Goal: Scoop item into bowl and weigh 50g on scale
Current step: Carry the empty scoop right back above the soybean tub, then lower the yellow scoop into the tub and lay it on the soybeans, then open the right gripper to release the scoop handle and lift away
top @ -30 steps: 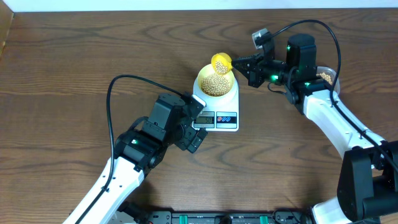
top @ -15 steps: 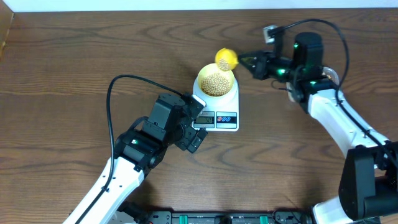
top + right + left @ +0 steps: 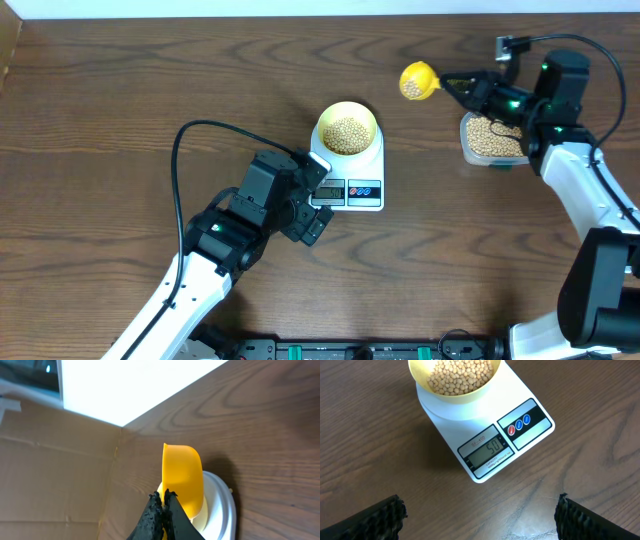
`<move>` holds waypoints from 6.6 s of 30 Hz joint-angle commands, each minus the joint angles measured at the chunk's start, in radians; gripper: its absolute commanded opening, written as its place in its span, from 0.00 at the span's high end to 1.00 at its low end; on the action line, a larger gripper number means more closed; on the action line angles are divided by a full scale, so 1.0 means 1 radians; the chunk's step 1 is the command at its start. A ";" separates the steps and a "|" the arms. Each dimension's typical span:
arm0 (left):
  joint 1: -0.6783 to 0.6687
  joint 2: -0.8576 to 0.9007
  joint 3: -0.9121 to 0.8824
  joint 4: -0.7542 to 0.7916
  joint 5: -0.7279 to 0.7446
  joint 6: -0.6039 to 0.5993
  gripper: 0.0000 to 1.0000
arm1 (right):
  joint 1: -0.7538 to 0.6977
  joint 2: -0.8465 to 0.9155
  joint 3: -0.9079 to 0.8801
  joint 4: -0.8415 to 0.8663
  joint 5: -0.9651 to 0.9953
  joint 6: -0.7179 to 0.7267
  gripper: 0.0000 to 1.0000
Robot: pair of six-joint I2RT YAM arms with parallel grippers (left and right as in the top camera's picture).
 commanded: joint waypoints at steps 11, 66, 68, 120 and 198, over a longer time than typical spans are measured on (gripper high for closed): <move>-0.001 -0.007 0.001 0.000 0.004 0.006 0.02 | -0.177 0.005 -0.002 -0.029 -0.022 0.077 0.99; -0.001 -0.007 0.001 0.000 0.004 0.006 0.02 | -0.346 0.005 -0.002 -0.455 0.025 -1.683 0.99; -0.001 -0.007 0.001 0.000 0.004 0.006 0.02 | -0.346 0.005 -0.002 -0.457 0.023 -1.778 0.99; -0.001 -0.007 0.001 0.000 0.004 0.006 0.02 | -0.340 0.005 -0.002 -0.531 0.376 -0.264 0.99; -0.001 -0.007 0.001 0.000 0.004 0.006 0.02 | -0.410 -0.385 0.000 -0.805 0.412 -1.015 0.01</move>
